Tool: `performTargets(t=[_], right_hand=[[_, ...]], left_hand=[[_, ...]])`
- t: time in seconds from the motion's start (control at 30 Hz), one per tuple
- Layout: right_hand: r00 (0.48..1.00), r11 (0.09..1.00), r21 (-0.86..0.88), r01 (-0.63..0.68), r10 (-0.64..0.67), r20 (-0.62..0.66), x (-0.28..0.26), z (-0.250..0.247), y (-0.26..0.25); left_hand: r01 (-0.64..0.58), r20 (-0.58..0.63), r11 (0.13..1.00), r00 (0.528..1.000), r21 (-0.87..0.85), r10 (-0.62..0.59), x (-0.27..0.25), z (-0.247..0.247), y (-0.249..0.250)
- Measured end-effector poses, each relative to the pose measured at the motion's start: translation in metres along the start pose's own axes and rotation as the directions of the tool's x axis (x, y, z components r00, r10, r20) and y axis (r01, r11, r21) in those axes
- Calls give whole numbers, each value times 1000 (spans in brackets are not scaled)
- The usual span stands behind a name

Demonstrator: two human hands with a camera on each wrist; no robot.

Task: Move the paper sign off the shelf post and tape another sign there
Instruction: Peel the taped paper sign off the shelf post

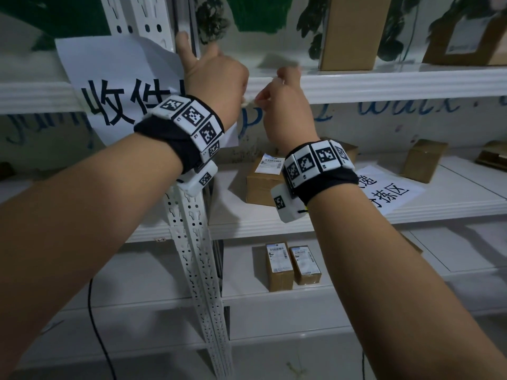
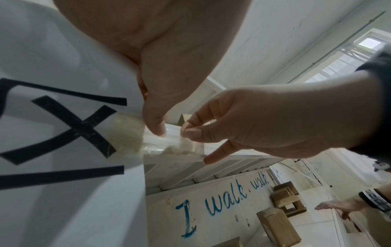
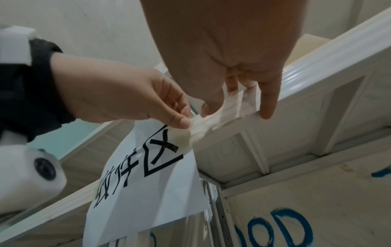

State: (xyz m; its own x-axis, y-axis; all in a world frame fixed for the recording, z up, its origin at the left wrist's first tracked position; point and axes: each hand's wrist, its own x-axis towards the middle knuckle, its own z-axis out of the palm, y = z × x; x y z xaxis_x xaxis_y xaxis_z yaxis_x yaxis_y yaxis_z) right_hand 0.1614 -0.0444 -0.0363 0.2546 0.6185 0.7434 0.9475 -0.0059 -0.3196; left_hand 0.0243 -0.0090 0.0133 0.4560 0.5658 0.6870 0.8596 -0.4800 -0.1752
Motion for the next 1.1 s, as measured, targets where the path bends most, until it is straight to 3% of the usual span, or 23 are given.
performTargets(t=[0.27, 0.37, 0.43, 0.5, 0.57, 0.77, 0.87, 0.97, 1.1], right_hand=[[997, 998, 69, 4, 1, -79, -16, 3, -5], [988, 994, 72, 84, -74, -135, -28, 4, -14], [988, 987, 155, 44, -19, -156, -34, 7, -17], [980, 921, 379, -88, 148, -132, -37, 8, -19], [968, 836, 529, -145, 231, -100, -38, 5, -19], [977, 751, 646, -140, 209, -32, -42, -5, -30], [973, 732, 655, -186, 230, 18, -44, -5, -34], [955, 691, 677, -254, 289, 63, -48, -9, -38], [942, 628, 706, -326, 276, 189, -54, -13, -50]], left_hand=[[10, -120, 996, 993, 92, 1, -7, 3, 0], [-7, -187, 998, 982, 55, 17, -11, 5, 4], [-34, -225, 999, 973, 28, 39, -15, 4, 5], [-61, -257, 998, 965, 7, 61, -20, 3, 7], [-85, -285, 996, 955, 0, 81, -23, 4, 8], [-35, -355, 999, 934, -11, 29, -39, 2, 8], [-30, -297, 996, 955, -85, 3, -46, -3, 5], [29, -130, 977, 990, -211, -57, -55, -10, 1], [147, 48, 921, 989, -361, -139, -70, -18, -1]])
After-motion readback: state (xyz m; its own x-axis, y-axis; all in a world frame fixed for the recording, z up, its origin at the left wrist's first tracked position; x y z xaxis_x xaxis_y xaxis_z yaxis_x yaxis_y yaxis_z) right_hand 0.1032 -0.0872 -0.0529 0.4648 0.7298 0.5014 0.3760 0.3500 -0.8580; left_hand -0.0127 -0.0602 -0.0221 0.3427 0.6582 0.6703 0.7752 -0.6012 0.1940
